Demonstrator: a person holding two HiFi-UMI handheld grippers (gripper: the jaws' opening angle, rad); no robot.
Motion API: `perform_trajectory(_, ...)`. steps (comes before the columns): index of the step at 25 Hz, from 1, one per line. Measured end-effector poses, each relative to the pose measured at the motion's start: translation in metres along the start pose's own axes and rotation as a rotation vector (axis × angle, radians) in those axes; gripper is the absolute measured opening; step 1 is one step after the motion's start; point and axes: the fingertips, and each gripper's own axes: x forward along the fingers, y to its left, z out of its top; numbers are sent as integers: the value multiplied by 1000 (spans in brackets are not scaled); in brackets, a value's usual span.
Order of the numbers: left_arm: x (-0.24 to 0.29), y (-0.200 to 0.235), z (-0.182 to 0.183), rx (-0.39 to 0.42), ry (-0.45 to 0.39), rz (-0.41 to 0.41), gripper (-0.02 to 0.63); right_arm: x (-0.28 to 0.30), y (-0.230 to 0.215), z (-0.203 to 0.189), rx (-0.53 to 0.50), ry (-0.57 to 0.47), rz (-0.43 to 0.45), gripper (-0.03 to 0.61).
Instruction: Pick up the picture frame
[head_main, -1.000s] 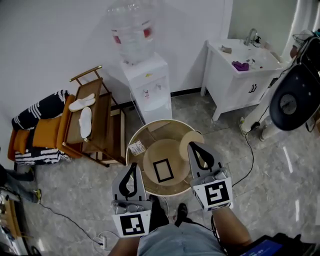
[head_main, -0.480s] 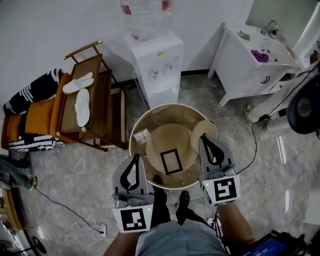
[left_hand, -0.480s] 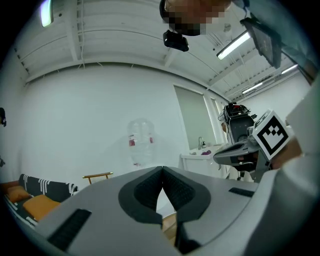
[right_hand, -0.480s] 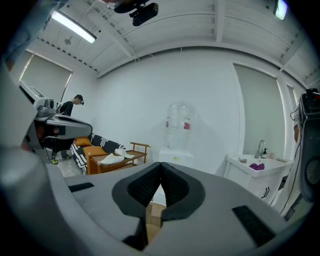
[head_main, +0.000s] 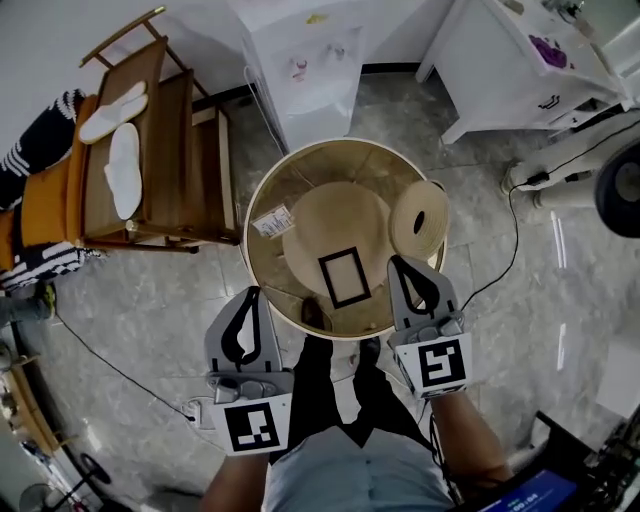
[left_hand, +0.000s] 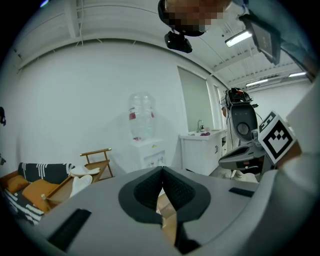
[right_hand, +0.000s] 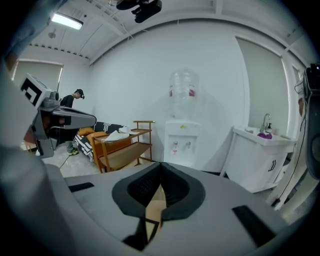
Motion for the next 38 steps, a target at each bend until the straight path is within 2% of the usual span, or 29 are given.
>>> perform_trajectory(6, 18, 1, -60, -13, 113, -43, 15, 29, 14, -75, 68, 108, -9, 14)
perform_trajectory(9, 33, 3, -83, -12, 139, -53, 15, 42, 17, -103, 97, 165, -8, 14)
perform_trajectory(17, 63, -3, -134, -19, 200, -88, 14, 72, 22, -165, 90, 225, 1, 14)
perform_trajectory(23, 82, -6, -164, -28, 207, -110, 15, 94, 25, -203, 105, 252, -3, 14)
perform_trajectory(28, 91, -7, -188, -29, 238, -130, 15, 99, 23, -238, 136, 314, -22, 14)
perform_trajectory(31, 95, -5, -198, -27, 249, -130, 15, 100, 26, -256, 161, 366, -18, 14)
perform_trajectory(38, 104, -5, -217, -33, 277, -145, 15, 115, 29, -292, 182, 409, -2, 33)
